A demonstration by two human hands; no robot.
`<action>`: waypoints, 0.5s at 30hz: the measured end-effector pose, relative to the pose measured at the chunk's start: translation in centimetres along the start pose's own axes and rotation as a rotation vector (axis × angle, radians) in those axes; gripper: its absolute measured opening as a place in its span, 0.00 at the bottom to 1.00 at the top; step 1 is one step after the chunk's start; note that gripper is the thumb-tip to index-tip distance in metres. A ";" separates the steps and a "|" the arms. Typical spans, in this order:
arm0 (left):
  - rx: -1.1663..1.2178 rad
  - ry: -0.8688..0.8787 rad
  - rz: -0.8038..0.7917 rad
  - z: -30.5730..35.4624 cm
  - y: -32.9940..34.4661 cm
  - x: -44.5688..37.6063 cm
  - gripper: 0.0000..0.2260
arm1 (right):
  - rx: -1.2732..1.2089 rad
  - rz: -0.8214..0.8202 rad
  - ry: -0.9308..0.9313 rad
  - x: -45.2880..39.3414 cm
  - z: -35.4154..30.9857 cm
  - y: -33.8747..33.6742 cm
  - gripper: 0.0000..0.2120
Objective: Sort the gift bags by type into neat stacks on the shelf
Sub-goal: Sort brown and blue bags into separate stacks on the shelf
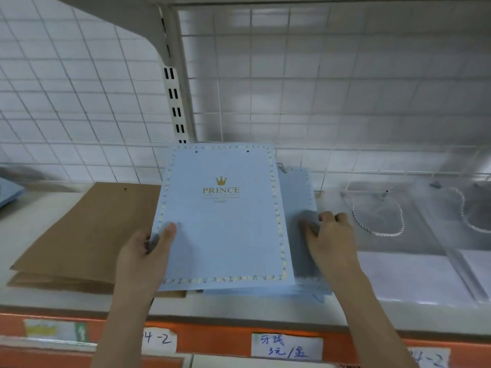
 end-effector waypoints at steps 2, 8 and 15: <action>0.012 0.013 -0.032 0.5 1.3 0.6 0.17 | -0.036 -0.016 0.011 0.0 0.6 -0.5 0.17; -0.002 0.111 -0.095 1.6 5.5 1.8 0.19 | -0.137 0.106 0.034 0.8 3.0 -4.2 0.13; -0.346 0.527 0.073 0.8 7.7 2.8 0.10 | -0.163 0.131 -0.034 3.5 3.6 -5.0 0.10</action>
Point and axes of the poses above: each hand's wrist, its own x-axis away from the middle knuckle, its own y-axis out of the palm, z = x × y, the point moved 5 cm from there along -x, towards the middle knuckle, and after that the axes turned 13 degrees about z, right-handed, at the moved point
